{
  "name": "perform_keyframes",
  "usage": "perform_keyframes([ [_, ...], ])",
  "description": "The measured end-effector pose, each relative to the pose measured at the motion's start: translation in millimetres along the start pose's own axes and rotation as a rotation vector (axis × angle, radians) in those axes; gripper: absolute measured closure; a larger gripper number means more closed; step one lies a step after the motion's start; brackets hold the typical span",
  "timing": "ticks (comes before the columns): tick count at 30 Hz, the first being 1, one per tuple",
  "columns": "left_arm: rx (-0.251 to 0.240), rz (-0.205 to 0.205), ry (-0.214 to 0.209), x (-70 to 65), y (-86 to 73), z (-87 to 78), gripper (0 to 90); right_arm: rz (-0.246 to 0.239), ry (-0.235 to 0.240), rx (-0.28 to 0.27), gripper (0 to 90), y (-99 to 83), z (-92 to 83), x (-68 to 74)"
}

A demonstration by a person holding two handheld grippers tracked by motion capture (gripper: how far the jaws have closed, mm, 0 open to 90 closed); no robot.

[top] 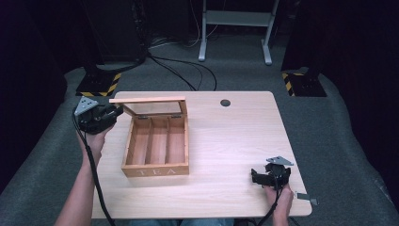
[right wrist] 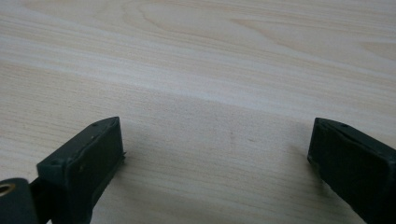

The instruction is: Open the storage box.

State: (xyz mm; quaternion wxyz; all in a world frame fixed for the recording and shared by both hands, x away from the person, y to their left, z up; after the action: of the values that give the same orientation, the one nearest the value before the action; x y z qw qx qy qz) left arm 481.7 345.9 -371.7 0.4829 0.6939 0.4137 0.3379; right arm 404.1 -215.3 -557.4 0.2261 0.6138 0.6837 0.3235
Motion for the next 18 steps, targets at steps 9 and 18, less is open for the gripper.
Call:
perform_keyframes([
  [9,0.002,0.005,-0.001,-0.1,-0.1,-0.3,63.4,0.000,0.000,0.000,2.9,0.0,0.0,0.0],
  [18,-0.002,0.004,0.000,-0.1,-0.4,-0.2,63.4,0.000,0.000,0.000,2.9,0.0,0.0,0.0],
])
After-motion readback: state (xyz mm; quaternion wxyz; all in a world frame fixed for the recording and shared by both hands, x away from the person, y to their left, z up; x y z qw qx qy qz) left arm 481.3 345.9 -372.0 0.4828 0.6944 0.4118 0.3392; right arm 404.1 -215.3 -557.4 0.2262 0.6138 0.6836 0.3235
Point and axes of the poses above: each handheld gripper's, and its own axes: z roughly forward along the jaws, y roughly out of its top, x roughly to its left, the point moved 4 cm from there along z, roughly forward along the jaws, and after that the axes turned 7 degrees about z, right-handed, at the moved point
